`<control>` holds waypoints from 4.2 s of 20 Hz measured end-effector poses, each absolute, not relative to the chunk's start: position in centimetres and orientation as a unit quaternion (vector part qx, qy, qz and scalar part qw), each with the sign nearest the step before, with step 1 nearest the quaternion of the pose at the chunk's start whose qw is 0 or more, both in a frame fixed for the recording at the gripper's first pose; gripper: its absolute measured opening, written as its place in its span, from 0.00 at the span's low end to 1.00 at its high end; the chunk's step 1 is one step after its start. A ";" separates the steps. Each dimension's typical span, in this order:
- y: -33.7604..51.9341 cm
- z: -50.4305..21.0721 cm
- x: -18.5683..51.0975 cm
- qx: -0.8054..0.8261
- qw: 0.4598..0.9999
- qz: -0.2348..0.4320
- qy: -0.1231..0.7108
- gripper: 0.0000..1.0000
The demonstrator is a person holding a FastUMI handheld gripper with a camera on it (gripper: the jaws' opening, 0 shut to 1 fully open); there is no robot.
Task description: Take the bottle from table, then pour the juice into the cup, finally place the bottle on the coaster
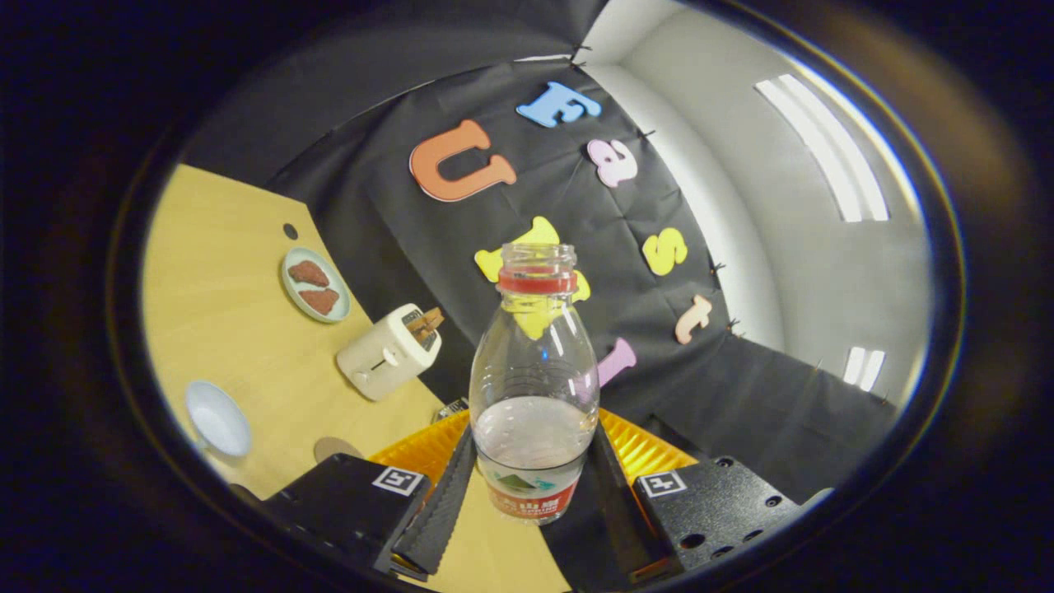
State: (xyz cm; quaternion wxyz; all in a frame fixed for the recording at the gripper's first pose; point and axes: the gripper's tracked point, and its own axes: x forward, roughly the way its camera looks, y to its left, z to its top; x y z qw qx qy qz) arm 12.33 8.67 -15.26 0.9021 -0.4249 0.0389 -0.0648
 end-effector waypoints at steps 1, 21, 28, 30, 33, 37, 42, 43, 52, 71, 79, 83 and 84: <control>8.5 -15.6 12.6 -0.401 0.913 -0.059 0.051 0.80; 8.2 -21.0 20.2 -0.056 0.992 -0.002 0.109 0.80; 7.0 -25.9 23.9 -0.032 0.990 -0.011 0.135 0.80; 6.6 -27.5 24.5 -0.030 0.989 -0.016 0.143 0.80; 6.3 -30.1 25.5 -0.038 0.987 -0.021 0.156 0.81; 6.3 -32.6 25.4 -0.041 0.984 -0.017 0.172 0.81; 6.5 -34.9 24.7 -0.026 0.982 -0.014 0.186 0.81; 6.5 -34.6 24.4 -0.031 0.984 -0.014 0.177 0.81; 7.3 -34.6 23.6 -0.048 0.985 -0.002 0.164 0.82; 6.5 -29.7 21.5 -0.014 0.988 -0.006 0.151 1.00; 5.7 -23.9 18.3 -0.019 0.991 -0.011 0.131 1.00; 5.7 -19.0 15.8 -0.035 0.994 -0.008 0.101 1.00; 5.8 -17.5 15.1 -0.034 0.996 -0.007 0.088 1.00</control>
